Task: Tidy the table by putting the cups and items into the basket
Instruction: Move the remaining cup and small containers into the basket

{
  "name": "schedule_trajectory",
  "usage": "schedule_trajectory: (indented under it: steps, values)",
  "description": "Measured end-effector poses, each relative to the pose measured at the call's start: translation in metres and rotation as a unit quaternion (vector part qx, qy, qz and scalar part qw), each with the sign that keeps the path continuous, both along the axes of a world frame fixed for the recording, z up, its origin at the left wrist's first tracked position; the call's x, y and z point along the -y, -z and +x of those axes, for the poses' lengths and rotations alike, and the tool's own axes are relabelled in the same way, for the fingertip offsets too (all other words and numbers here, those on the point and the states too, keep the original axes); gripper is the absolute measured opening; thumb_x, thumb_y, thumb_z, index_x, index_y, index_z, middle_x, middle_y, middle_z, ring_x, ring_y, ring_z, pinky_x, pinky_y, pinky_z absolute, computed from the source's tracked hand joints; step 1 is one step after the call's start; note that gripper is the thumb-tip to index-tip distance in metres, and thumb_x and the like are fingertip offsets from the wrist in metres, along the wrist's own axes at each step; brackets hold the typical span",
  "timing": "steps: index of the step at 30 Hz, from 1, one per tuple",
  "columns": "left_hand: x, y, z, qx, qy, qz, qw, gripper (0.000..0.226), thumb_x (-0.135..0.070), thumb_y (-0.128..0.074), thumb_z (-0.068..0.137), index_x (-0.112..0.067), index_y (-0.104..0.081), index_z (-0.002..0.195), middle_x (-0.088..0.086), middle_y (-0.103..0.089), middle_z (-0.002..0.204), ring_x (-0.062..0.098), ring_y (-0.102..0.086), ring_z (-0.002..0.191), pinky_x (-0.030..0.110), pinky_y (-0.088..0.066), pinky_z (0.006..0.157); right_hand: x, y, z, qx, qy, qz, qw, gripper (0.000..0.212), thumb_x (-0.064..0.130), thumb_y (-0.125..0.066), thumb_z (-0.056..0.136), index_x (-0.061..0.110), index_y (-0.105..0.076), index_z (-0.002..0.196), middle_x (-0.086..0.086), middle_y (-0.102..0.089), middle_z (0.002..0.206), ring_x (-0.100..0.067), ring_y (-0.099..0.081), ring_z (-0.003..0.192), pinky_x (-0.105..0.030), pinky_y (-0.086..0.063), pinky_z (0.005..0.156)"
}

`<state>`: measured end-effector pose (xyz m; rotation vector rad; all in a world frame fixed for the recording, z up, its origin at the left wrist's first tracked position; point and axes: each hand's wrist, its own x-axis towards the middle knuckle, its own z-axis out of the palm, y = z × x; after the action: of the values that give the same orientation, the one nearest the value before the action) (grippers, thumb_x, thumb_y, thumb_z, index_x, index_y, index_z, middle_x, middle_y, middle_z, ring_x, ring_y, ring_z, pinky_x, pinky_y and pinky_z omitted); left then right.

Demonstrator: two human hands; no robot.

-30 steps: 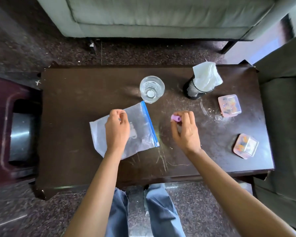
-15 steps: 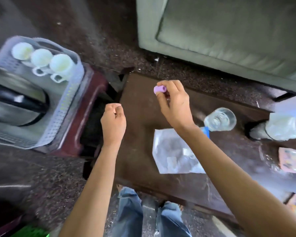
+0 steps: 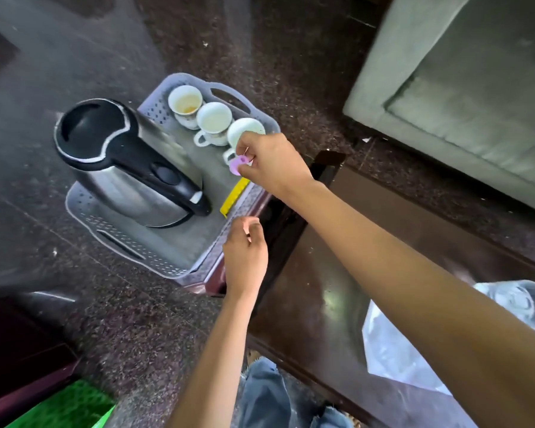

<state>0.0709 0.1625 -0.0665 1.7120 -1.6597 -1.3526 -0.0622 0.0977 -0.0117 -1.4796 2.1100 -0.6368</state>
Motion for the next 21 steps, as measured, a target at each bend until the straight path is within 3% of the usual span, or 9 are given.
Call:
schedule_trajectory:
  steps: [3,8,11,15,18,21]
  values:
    - [0.007,0.005,0.006,-0.007,0.010,0.004,1.000,0.013,-0.014,-0.047,0.095,-0.020,-0.059,0.094,0.006,-0.069,0.098,0.024,-0.063,0.092,0.030,-0.044,0.080,0.026,0.009,0.014,-0.074,-0.058,0.067,0.993,0.023,0.020,-0.060,0.085,0.015,-0.063,0.108,-0.014,-0.063,0.108,-0.034,-0.061,0.097,-0.031,-0.047,0.073]
    - [0.012,0.007,0.008,-0.002,0.042,0.007,0.999,0.015,-0.016,-0.047,0.096,-0.015,-0.060,0.102,0.001,-0.067,0.100,0.020,-0.059,0.090,0.025,-0.041,0.076,0.044,0.024,0.034,-0.210,-0.143,0.133,0.958,0.023,0.008,-0.057,0.088,0.006,-0.061,0.112,-0.019,-0.060,0.112,-0.038,-0.063,0.101,-0.035,-0.045,0.071]
    - [0.013,0.007,0.007,0.001,0.058,0.002,0.998,0.017,-0.014,-0.047,0.097,-0.011,-0.061,0.105,-0.005,-0.062,0.098,0.014,-0.056,0.087,0.016,-0.036,0.073,0.051,0.029,0.039,-0.250,-0.154,0.148,0.944,0.024,0.000,-0.054,0.088,0.004,-0.062,0.110,-0.018,-0.063,0.111,-0.037,-0.064,0.102,-0.036,-0.048,0.072]
    - [0.014,0.008,0.008,0.004,0.062,0.000,0.998,0.015,-0.014,-0.047,0.097,-0.012,-0.060,0.104,-0.006,-0.061,0.094,0.013,-0.054,0.082,0.013,-0.033,0.070,0.053,0.031,0.041,-0.277,-0.155,0.155,0.935,0.026,0.003,-0.055,0.091,0.006,-0.061,0.117,-0.015,-0.062,0.119,-0.035,-0.063,0.108,-0.037,-0.052,0.079]
    - [0.012,0.006,0.010,0.000,0.059,-0.003,0.998,0.015,-0.013,-0.047,0.097,-0.011,-0.061,0.104,-0.006,-0.060,0.095,0.013,-0.054,0.084,0.012,-0.033,0.070,0.050,0.031,0.036,-0.213,-0.108,0.167,0.957,0.030,0.012,-0.059,0.091,0.010,-0.058,0.121,-0.014,-0.059,0.121,-0.033,-0.062,0.108,-0.037,-0.050,0.081]
    - [0.009,0.002,0.014,0.001,0.062,-0.011,0.998,0.015,-0.013,-0.047,0.097,-0.011,-0.061,0.103,-0.006,-0.061,0.094,0.012,-0.056,0.084,0.004,-0.035,0.065,0.035,0.018,0.029,0.010,0.050,0.053,0.997,0.028,0.013,-0.058,0.087,0.010,-0.063,0.114,-0.010,-0.065,0.112,-0.025,-0.066,0.092,-0.026,-0.053,0.082]
